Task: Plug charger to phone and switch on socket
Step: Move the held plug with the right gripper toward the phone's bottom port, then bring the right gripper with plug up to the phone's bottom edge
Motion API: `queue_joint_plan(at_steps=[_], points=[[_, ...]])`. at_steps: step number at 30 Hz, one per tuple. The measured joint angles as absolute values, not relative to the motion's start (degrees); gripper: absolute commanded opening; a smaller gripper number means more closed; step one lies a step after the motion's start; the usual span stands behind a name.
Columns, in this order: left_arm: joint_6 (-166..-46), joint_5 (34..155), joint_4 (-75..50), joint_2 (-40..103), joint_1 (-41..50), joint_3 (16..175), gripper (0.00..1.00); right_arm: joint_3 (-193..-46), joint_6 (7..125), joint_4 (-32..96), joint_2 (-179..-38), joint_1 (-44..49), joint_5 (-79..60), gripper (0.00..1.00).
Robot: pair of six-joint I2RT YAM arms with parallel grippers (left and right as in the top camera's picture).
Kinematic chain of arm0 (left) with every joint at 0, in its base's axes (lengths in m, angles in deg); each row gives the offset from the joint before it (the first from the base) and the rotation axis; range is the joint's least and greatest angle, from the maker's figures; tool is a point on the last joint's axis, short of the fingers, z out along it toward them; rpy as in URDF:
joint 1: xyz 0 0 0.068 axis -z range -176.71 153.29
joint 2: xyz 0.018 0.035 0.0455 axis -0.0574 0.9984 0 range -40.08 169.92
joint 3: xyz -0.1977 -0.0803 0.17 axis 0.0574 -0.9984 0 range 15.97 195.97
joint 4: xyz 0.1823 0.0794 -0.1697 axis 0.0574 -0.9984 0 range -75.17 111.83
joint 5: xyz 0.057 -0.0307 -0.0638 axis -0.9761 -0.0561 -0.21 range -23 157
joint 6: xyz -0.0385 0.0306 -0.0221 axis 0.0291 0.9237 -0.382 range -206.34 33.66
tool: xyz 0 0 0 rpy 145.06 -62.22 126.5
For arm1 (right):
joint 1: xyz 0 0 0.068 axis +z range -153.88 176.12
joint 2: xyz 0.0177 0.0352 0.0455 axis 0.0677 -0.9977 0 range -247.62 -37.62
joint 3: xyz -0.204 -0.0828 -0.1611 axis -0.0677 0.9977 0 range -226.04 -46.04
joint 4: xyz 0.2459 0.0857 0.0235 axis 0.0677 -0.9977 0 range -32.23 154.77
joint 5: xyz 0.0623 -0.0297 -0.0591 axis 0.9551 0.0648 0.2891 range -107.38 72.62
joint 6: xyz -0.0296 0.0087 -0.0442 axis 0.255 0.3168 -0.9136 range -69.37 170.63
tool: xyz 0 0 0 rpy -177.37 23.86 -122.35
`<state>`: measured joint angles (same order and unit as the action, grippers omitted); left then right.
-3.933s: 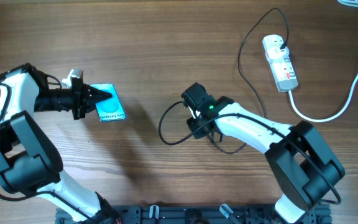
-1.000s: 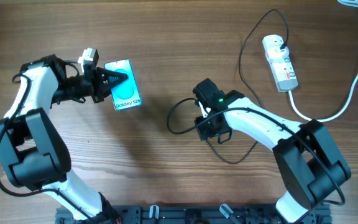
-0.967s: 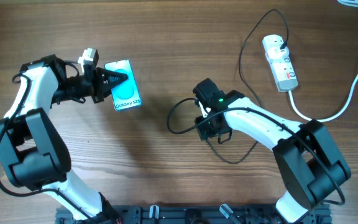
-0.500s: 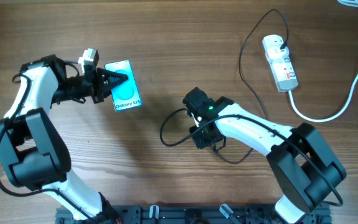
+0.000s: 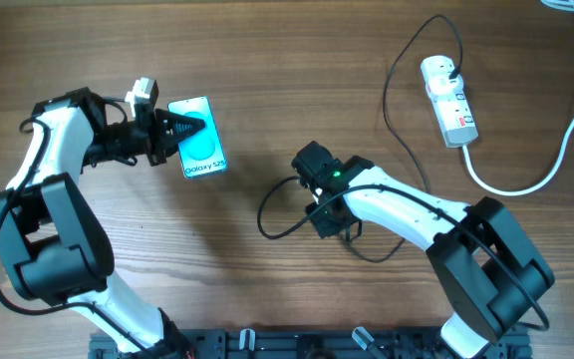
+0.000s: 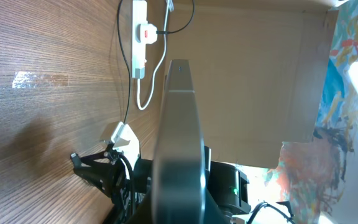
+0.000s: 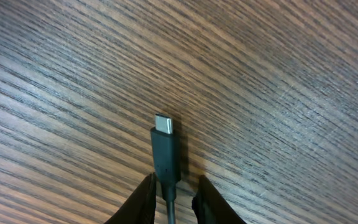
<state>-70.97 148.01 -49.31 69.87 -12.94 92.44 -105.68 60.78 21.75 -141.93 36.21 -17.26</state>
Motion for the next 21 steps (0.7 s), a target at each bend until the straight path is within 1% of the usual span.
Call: queue_joint_plan(at_steps=[6, 17, 18, 20, 21], points=[[-70.9, 148.0, -49.3, 69.9, -12.9, 92.4, 0.04, -105.7, 59.3, 21.7, -141.9, 36.8, -17.7, 0.22], [-70.9, 148.0, -49.3, 69.9, -12.9, 92.4, 0.04, -105.6, 56.2, 24.7, -142.0, 37.7, -18.5, 0.15], [-70.9, 148.0, -49.3, 69.9, -12.9, 92.4, 0.04, -105.6, 56.1, 24.7, -142.0, 37.7, -18.5, 0.16], [-71.0, 148.0, -49.3, 69.9, -12.9, 92.4, 0.04, -105.6, 55.7, 24.7, -142.0, 37.7, -18.5, 0.22], [-71.0, 148.0, -49.3, 69.9, -12.9, 92.4, 0.04, -105.6, 55.6, 24.7, -142.0, 37.7, -18.5, 0.23]])
